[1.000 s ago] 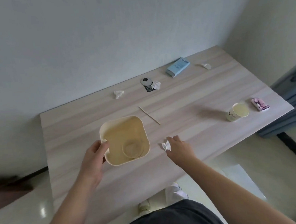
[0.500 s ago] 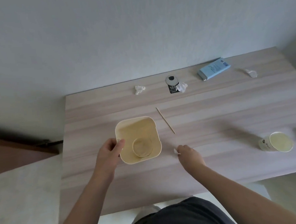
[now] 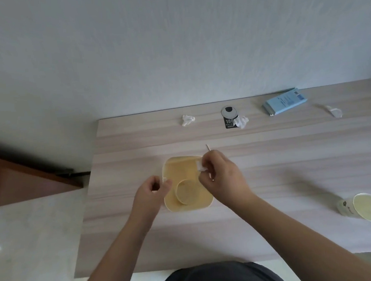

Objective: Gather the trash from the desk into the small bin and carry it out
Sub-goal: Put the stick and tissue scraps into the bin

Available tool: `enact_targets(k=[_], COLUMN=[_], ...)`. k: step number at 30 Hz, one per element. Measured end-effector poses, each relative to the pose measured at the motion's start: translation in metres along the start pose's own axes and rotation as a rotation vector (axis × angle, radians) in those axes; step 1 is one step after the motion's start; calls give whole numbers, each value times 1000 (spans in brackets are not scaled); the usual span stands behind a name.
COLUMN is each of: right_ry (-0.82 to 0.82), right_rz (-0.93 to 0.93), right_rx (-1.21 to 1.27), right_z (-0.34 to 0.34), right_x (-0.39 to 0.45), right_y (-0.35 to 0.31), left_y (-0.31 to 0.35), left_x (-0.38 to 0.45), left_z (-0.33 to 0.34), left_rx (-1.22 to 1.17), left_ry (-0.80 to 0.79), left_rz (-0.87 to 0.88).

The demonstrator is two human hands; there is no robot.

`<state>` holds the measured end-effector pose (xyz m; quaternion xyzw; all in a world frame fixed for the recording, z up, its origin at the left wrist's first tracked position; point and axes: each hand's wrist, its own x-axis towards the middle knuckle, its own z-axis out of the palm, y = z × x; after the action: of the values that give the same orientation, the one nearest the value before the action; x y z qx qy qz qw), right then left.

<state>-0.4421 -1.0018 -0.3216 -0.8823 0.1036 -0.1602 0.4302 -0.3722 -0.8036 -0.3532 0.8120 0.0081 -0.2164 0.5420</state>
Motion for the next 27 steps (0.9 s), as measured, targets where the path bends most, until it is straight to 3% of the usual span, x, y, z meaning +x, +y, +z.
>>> enact_targets(k=[6, 10, 13, 19, 23, 27], right_ry=[-182, 48, 101, -266, -484, -488], right_rz=[-13, -45, 75, 451, 509, 557], right_rx=[-39, -66, -56, -306, -484, -593], right_z=[12, 3, -2, 20, 44, 60], right_x=[3, 6, 18, 49, 58, 56], right_y=[-8, 7, 38, 126, 147, 153], left_y=[8, 6, 2, 0, 6, 5], left_x=[4, 10, 12, 17, 20, 16], left_z=[2, -1, -2, -5, -7, -7], left_rx=[-52, -34, -38, -49, -74, -99], left_ry=[-69, -57, -29, 12, 15, 68], left_rz=[-34, -48, -56, -67, -39, -26])
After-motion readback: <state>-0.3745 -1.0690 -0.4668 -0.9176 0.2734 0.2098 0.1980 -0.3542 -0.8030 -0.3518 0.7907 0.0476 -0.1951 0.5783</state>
